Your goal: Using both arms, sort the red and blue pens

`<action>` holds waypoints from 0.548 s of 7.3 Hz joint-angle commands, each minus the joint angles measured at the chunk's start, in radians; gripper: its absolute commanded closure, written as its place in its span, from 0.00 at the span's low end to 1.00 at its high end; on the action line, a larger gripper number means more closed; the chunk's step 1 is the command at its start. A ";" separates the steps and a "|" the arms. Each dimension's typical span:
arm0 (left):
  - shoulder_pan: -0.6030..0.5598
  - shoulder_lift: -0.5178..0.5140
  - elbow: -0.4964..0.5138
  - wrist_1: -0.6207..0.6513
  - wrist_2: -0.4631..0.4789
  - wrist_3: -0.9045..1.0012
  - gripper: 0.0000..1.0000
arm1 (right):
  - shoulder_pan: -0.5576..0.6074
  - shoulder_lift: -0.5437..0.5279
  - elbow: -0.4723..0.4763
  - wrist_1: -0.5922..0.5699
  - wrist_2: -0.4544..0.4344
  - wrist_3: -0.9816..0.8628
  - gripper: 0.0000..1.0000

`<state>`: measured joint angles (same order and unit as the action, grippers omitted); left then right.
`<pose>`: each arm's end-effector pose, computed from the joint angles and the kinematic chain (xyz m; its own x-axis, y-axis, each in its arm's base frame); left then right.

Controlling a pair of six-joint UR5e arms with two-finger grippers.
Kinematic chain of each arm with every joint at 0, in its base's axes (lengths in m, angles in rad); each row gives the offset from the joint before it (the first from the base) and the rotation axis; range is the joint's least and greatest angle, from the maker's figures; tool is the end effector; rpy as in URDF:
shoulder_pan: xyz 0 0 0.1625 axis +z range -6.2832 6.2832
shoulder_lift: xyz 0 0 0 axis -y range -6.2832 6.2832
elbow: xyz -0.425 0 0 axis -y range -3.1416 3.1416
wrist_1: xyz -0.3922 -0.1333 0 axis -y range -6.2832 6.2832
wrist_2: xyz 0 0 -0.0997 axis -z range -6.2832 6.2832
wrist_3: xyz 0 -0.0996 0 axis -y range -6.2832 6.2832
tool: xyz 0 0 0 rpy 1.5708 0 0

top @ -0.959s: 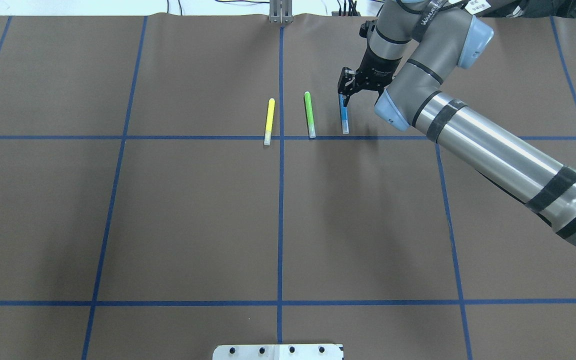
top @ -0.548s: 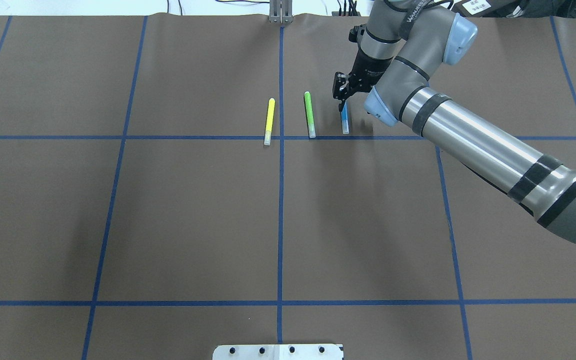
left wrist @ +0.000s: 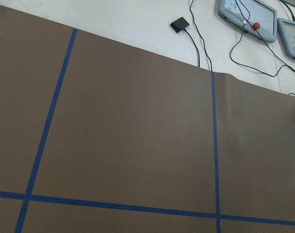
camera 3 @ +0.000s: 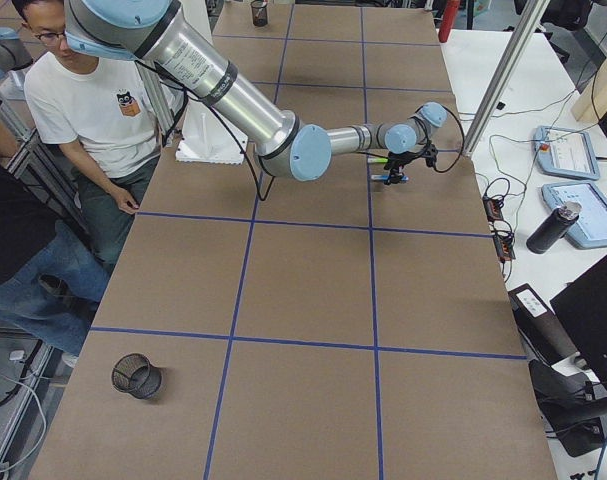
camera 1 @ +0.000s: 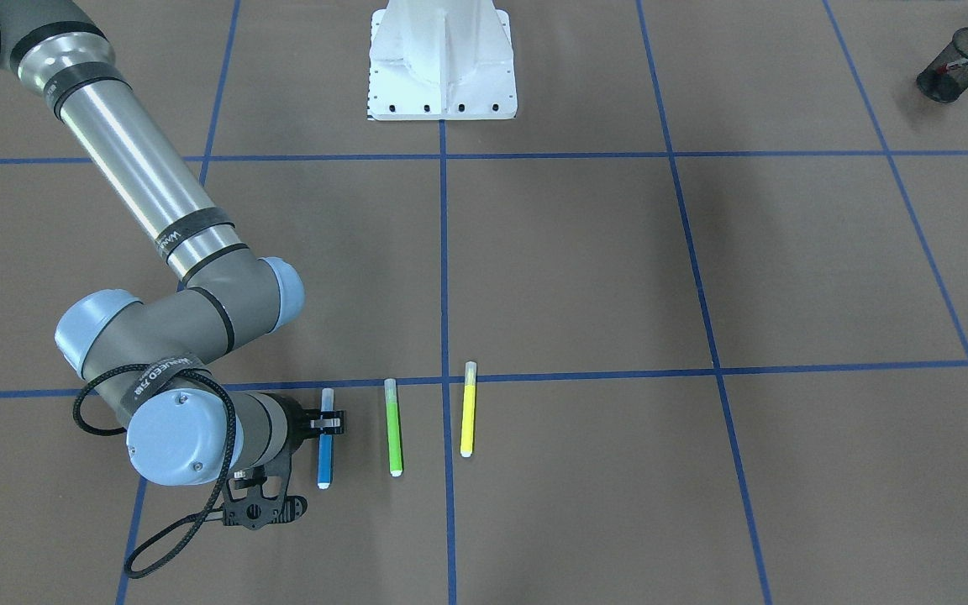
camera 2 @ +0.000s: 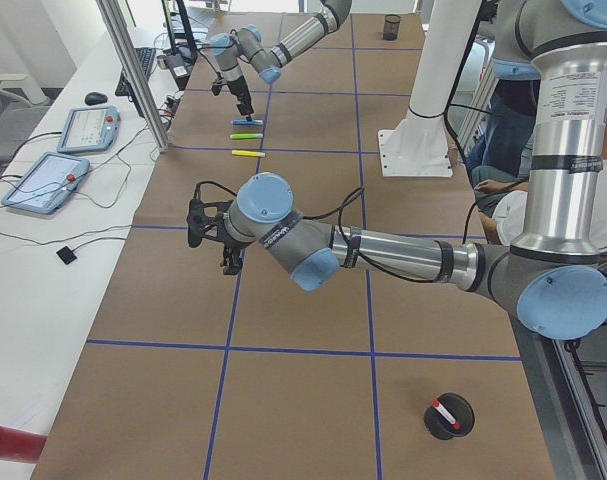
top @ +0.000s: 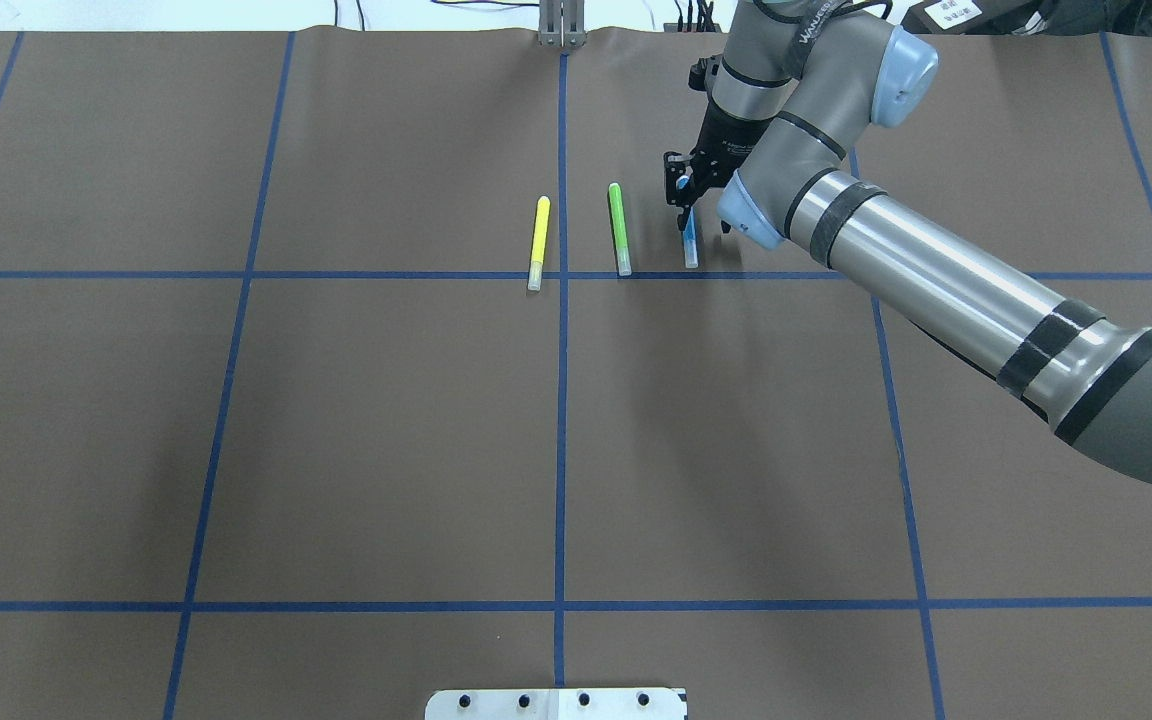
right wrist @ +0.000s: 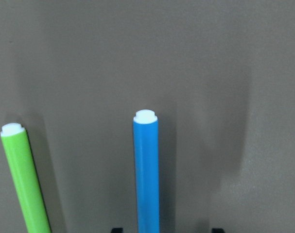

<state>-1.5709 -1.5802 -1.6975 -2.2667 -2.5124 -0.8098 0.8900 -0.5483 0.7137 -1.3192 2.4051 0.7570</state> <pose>-0.0528 -0.5030 0.5000 0.4058 -0.0755 -0.9108 0.4263 0.8972 0.1156 -0.5000 -0.7118 0.3402 0.6373 0.0111 0.7705 0.1896 0.9669 -0.1708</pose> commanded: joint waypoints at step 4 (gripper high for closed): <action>0.000 0.009 -0.005 -0.004 0.004 0.001 0.00 | -0.009 0.045 -0.066 0.009 -0.009 -0.007 0.45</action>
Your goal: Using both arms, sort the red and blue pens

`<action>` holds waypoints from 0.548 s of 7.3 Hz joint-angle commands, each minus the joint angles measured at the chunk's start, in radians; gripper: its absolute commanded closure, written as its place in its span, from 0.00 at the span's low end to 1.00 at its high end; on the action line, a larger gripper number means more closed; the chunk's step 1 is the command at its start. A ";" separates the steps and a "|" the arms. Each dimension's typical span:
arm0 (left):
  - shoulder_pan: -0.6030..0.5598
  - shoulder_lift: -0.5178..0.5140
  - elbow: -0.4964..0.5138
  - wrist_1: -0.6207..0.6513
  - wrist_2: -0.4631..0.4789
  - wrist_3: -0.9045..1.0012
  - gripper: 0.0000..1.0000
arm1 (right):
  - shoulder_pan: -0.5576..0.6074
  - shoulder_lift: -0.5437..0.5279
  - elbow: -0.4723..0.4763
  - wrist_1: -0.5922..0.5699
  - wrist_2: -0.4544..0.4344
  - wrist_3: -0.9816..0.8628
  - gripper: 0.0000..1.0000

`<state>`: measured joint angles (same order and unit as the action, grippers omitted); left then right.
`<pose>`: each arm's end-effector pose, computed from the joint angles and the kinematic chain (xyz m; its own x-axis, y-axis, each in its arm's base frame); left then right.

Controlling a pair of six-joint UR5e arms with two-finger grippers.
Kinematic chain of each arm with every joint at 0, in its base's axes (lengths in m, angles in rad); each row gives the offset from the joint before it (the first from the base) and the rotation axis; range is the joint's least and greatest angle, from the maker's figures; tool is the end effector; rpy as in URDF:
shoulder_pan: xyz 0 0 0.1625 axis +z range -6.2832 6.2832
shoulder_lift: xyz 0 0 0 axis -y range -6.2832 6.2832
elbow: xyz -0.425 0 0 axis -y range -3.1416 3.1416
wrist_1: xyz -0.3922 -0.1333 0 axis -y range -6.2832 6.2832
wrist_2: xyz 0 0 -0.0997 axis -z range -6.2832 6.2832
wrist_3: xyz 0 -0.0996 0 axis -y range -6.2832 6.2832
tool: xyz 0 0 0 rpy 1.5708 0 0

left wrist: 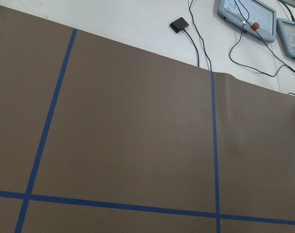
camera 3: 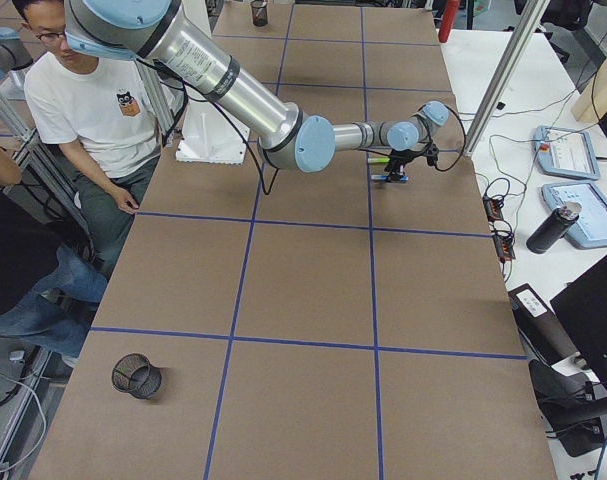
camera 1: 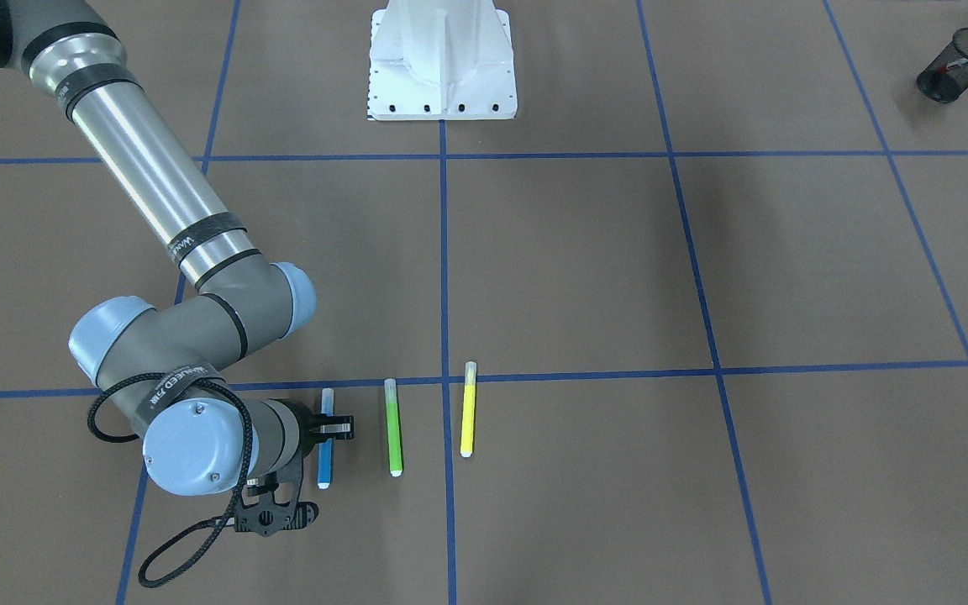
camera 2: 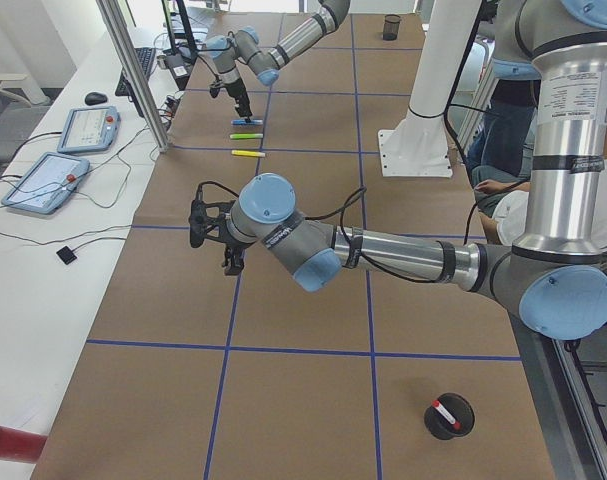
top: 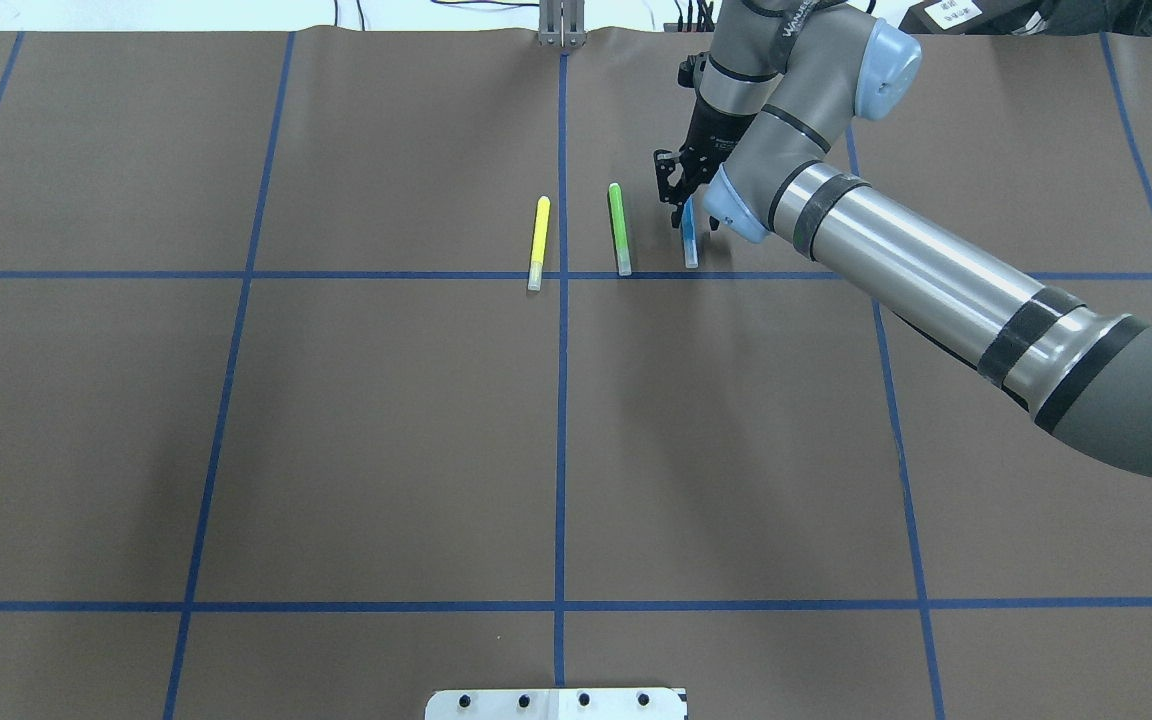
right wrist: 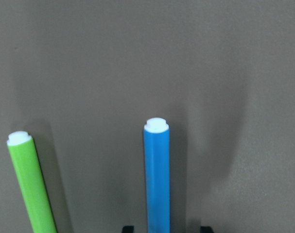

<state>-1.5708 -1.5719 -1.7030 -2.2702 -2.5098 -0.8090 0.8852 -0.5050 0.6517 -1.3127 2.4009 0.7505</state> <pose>-0.0529 -0.4998 0.5012 0.4076 -0.0749 -0.9101 0.4274 0.8964 0.1177 -0.5096 -0.7175 0.3333 0.6443 0.0082 0.7647 0.1949 0.9652 -0.1746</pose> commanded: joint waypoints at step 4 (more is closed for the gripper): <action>-0.003 0.004 -0.003 0.000 0.000 0.002 0.00 | -0.011 0.002 -0.007 0.004 -0.016 0.000 0.66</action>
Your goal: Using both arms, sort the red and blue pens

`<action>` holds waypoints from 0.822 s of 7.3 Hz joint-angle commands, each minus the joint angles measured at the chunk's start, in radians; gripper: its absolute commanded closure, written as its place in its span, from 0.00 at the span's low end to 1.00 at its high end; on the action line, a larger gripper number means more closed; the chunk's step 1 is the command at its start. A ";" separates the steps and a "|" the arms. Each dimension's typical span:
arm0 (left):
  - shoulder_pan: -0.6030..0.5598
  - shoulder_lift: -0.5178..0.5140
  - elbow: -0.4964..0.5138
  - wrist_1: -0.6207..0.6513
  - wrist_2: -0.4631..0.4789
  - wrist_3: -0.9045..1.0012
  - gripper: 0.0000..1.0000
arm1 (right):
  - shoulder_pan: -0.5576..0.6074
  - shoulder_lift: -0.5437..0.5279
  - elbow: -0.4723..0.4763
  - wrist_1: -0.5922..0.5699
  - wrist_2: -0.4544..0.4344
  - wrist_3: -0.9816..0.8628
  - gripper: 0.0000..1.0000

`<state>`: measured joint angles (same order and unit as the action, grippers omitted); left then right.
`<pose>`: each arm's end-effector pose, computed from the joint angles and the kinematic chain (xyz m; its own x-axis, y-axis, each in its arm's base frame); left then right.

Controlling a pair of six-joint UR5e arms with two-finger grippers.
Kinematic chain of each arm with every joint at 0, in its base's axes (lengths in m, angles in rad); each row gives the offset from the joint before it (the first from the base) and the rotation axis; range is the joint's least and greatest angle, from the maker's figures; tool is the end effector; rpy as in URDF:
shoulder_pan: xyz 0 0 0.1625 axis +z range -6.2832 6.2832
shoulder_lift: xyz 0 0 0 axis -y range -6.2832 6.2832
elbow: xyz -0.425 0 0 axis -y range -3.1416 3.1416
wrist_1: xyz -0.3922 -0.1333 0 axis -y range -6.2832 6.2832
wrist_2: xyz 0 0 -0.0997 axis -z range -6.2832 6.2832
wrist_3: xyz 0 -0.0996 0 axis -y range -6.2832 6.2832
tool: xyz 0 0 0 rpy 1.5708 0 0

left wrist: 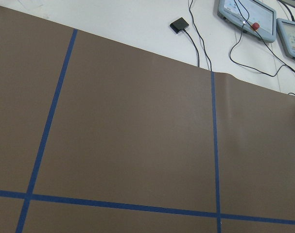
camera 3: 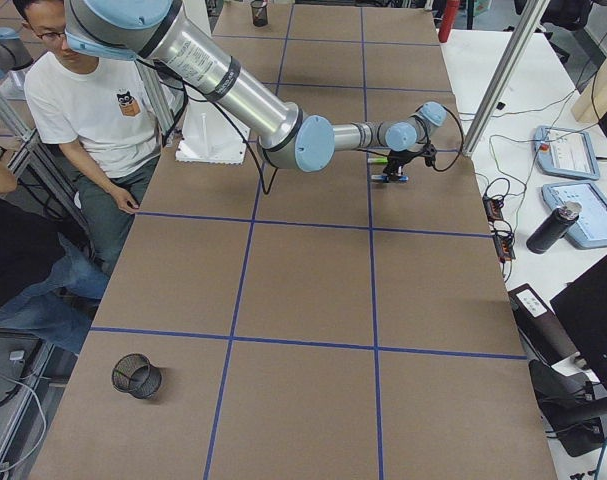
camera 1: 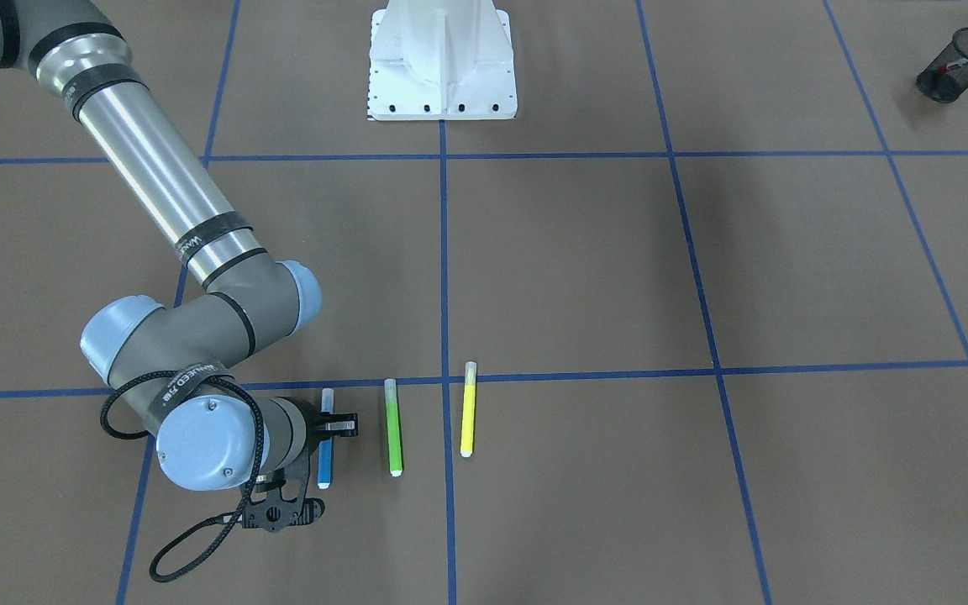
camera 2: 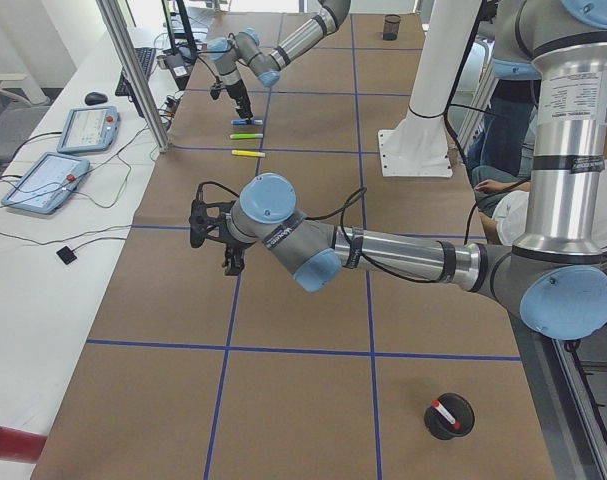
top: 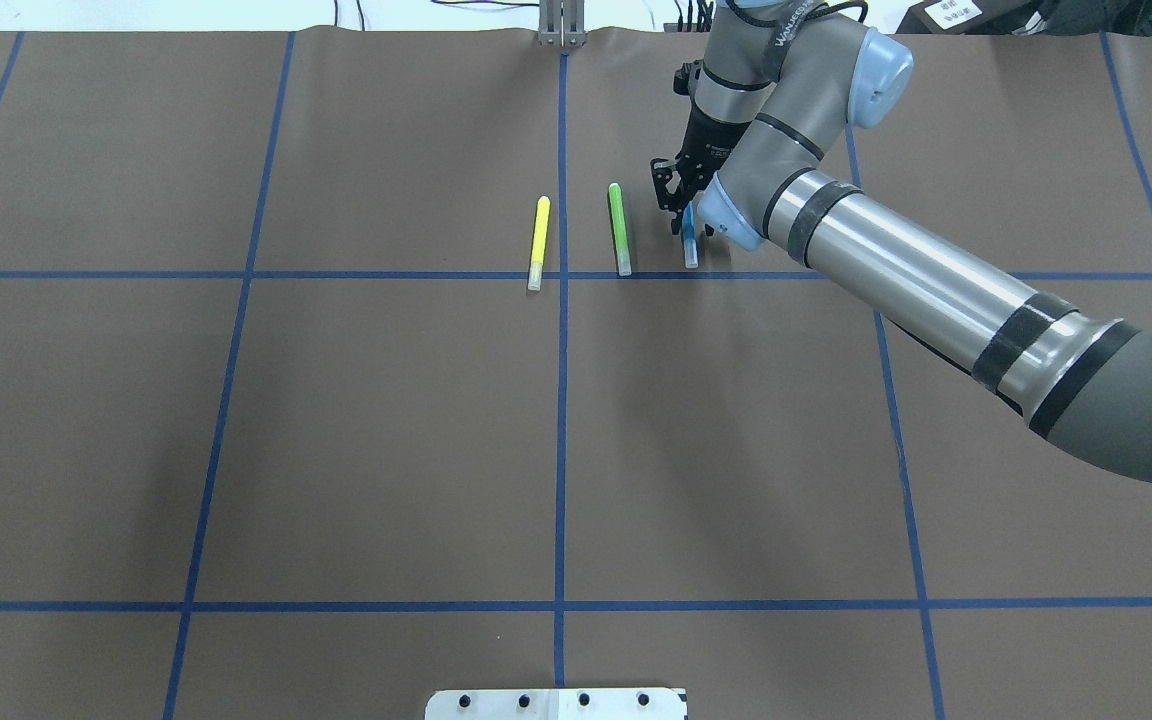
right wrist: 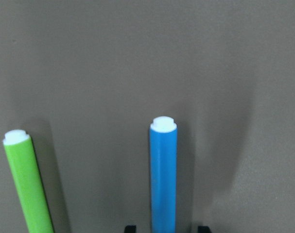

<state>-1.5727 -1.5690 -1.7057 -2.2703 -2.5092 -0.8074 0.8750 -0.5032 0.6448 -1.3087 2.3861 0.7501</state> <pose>-0.0539 -0.4985 0.5013 0.4085 -0.0745 -0.9097 0.4288 0.8955 0.1192 -0.5168 -0.7137 0.3357 0.6528 -0.0009 0.7576 0.1975 0.9656 -0.1690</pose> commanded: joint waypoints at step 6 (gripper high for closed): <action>-0.004 0.001 -0.017 0.005 -0.008 -0.001 0.00 | 0.002 0.011 -0.008 0.000 -0.002 0.000 1.00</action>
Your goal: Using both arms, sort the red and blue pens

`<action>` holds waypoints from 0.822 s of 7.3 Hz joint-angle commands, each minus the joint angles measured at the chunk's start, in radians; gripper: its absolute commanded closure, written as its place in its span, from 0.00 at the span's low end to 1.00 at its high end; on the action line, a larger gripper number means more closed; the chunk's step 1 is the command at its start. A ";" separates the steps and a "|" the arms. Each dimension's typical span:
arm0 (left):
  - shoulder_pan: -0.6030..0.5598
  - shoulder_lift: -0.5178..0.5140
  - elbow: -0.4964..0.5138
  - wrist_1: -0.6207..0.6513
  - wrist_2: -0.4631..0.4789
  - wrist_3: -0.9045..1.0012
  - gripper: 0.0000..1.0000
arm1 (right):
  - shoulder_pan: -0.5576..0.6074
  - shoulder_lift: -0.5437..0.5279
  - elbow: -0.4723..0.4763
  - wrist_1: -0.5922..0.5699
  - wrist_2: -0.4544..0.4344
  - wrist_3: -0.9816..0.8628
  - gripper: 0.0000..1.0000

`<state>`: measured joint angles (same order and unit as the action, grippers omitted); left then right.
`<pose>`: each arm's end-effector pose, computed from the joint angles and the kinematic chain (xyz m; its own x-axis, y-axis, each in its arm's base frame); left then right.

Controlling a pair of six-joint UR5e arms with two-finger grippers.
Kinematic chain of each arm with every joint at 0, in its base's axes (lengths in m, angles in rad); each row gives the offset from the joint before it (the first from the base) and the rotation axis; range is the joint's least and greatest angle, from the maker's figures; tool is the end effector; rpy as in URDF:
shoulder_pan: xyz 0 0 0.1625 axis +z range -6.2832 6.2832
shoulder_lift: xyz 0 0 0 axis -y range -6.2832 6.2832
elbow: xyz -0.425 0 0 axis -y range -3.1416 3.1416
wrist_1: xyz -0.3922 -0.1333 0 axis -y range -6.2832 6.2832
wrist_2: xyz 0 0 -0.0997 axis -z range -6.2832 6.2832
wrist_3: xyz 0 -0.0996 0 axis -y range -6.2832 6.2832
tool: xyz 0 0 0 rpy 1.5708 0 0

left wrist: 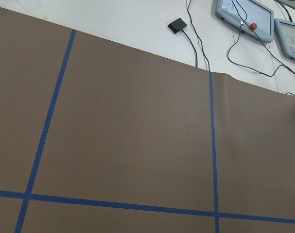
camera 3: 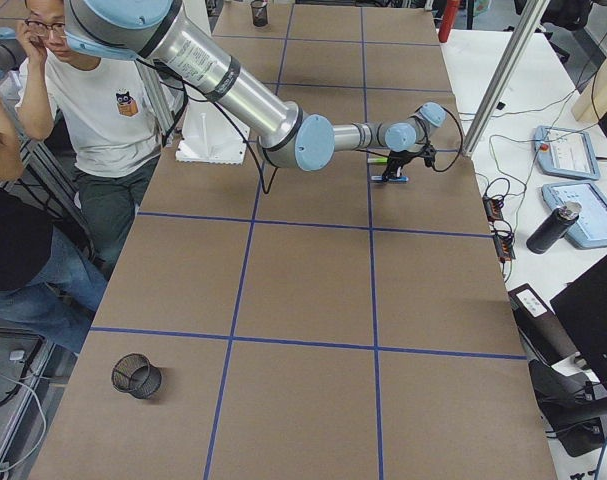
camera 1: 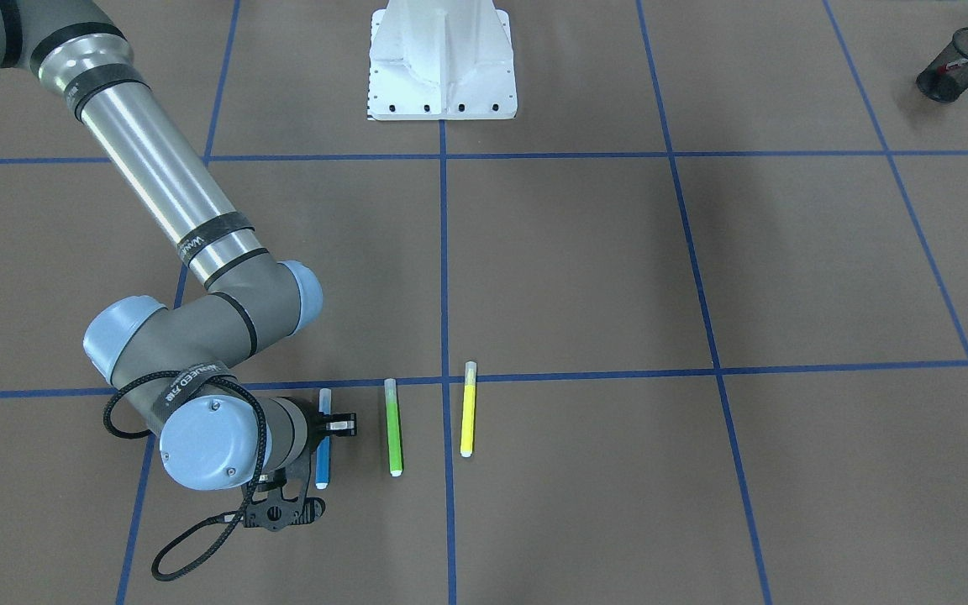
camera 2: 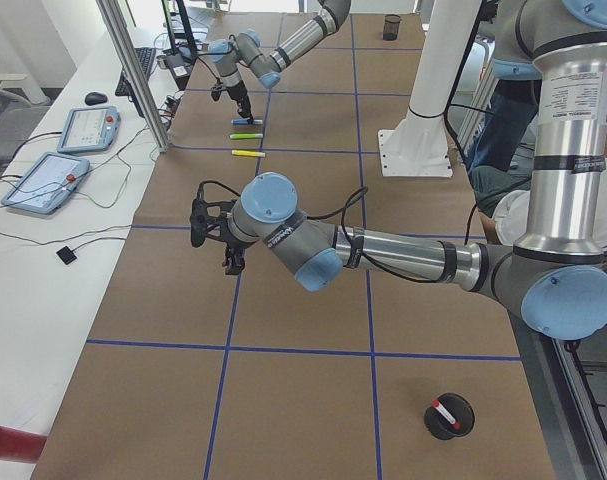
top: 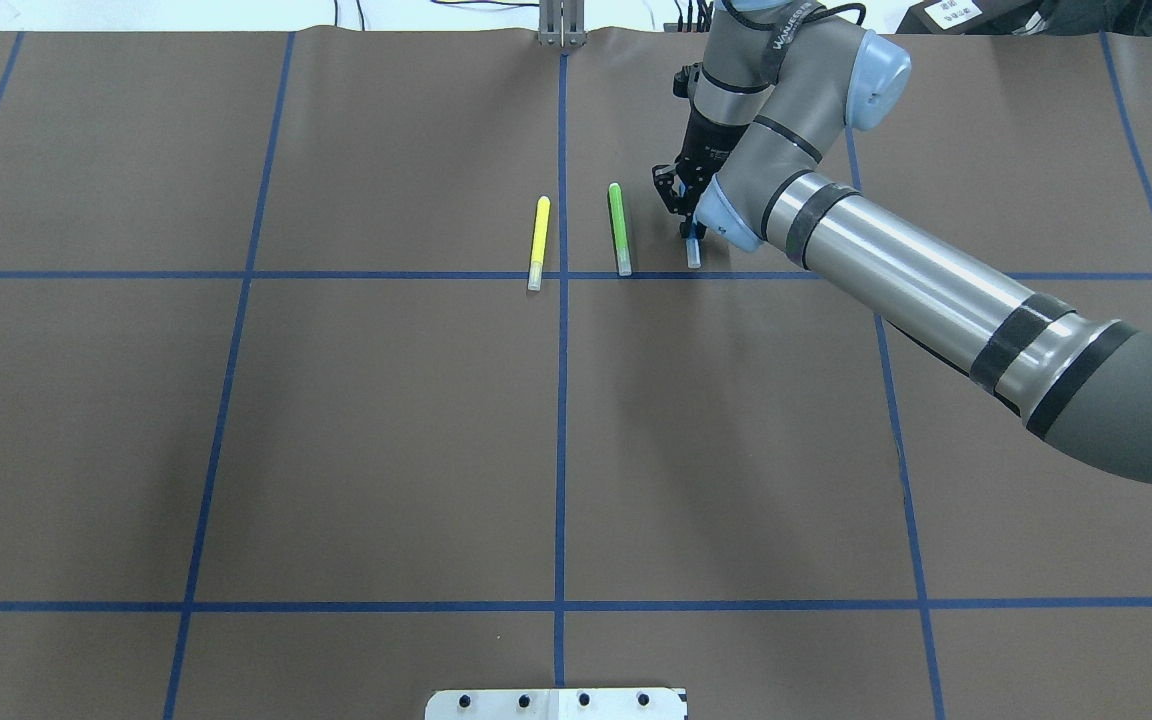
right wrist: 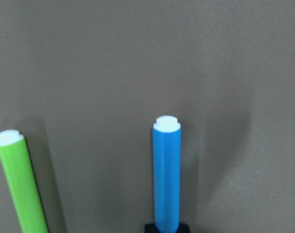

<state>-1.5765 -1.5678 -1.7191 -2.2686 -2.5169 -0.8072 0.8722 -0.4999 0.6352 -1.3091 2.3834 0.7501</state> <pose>-0.0553 -0.4963 0.4950 0.4041 -0.0639 -0.9125 0.4276 0.8951 0.1266 -0.5193 -0.7131 0.3379 0.6575 0.0006 0.7535 0.1981 0.9647 -0.1736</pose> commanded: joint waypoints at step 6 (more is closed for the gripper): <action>0.001 0.002 -0.005 0.008 0.000 -0.004 0.00 | 0.157 -0.220 0.406 -0.012 0.014 0.014 1.00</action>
<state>-1.5755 -1.5667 -1.7266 -2.2614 -2.5173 -0.8114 0.9948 -0.6447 0.9322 -1.3192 2.3906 0.7640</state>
